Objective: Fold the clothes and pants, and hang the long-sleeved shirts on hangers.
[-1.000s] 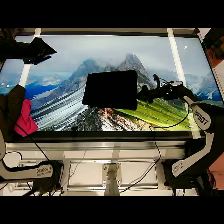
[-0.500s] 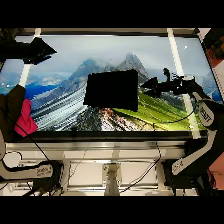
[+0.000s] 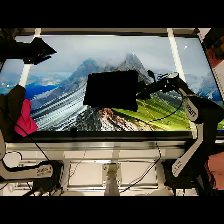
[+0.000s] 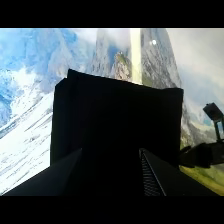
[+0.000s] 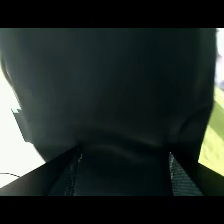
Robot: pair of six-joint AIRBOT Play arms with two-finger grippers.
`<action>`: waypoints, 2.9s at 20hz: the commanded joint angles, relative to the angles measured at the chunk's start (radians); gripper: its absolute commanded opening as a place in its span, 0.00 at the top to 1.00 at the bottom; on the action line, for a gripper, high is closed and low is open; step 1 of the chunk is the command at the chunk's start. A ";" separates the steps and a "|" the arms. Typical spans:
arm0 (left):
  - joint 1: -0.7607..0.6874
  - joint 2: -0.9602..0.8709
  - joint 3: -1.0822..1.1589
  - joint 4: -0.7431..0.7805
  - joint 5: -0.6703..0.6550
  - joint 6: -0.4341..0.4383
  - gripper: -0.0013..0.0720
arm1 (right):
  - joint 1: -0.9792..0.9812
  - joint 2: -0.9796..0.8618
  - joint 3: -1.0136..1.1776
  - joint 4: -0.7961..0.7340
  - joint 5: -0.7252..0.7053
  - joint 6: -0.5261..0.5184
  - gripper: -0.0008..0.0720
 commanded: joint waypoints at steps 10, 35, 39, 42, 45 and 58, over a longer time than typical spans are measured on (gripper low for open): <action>0.001 -0.001 0.000 0.000 0.000 0.000 0.39 | -0.068 -0.011 0.216 -0.198 -0.026 0.171 0.15; 0.001 -0.001 0.000 0.000 0.000 0.000 0.39 | 0.086 -0.126 0.233 -0.019 -0.040 0.146 0.98; 0.001 -0.001 0.000 0.000 0.000 0.000 0.39 | 0.027 -0.107 0.233 -0.028 -0.018 0.188 0.98; 0.001 -0.001 0.000 0.000 0.000 0.000 0.39 | -0.069 -0.066 0.233 -0.121 0.031 0.218 0.98; 0.001 -0.001 0.000 0.000 0.000 0.000 0.39 | -0.182 -0.011 0.233 -0.220 0.103 0.219 0.98; 0.001 -0.001 0.000 0.000 0.000 0.000 0.39 | -0.713 0.343 0.232 -0.841 0.420 0.441 0.98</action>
